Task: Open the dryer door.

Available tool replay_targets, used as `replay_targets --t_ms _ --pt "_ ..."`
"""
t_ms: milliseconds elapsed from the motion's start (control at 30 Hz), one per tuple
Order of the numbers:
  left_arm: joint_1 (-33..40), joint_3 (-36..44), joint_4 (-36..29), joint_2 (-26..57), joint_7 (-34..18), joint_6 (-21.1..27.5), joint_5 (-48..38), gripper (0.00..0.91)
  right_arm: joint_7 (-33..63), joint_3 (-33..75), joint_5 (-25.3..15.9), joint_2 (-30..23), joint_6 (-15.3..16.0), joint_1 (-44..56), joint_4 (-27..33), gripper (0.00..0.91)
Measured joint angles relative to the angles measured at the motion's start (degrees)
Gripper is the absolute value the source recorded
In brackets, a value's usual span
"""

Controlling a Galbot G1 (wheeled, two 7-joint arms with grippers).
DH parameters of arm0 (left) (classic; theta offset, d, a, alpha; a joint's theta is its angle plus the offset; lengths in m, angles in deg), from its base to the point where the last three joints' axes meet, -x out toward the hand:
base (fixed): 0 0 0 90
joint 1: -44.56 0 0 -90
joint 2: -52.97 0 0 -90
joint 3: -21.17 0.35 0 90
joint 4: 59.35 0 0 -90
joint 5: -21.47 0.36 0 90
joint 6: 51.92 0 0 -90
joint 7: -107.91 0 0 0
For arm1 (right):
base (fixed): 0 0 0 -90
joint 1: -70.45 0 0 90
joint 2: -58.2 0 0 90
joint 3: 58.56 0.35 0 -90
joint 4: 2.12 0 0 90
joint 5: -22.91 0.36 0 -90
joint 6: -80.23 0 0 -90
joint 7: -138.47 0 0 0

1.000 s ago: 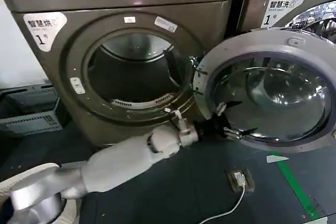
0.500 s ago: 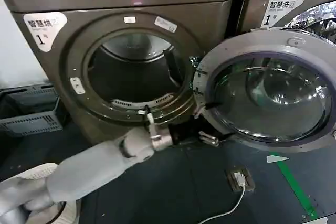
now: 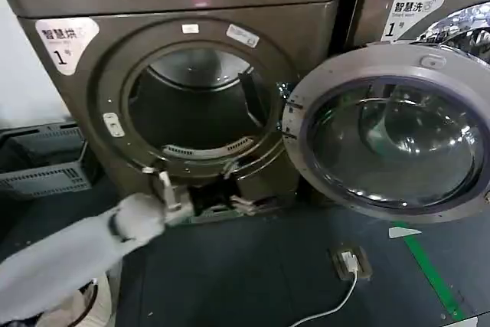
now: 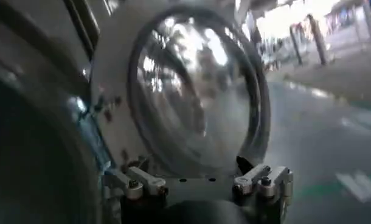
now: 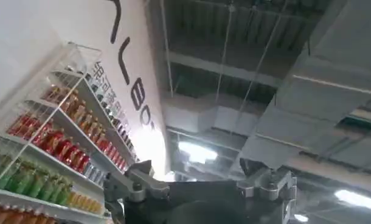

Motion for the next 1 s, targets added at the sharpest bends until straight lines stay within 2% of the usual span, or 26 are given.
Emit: replay_targets --t_ms 267,567,767,1000 --pt "4.85 4.28 0.96 14.56 12.65 1.14 6.57 0.907 -0.26 -1.73 -0.52 0.5 -0.27 -1.33 0.37 0.907" --pt "2.49 0.79 2.68 26.9 21.6 2.17 17.21 0.907 -0.43 -2.54 -1.58 0.65 -1.27 -2.15 1.42 0.907" --pt "2.92 -0.99 4.33 29.93 27.78 4.19 19.98 0.907 -0.63 -2.8 -1.62 0.62 -1.36 -2.2 1.6 0.907" --pt "3.31 -1.81 8.11 30.91 33.53 3.91 23.98 0.907 -0.7 -2.14 -1.56 0.79 -1.59 -1.7 2.11 0.907"
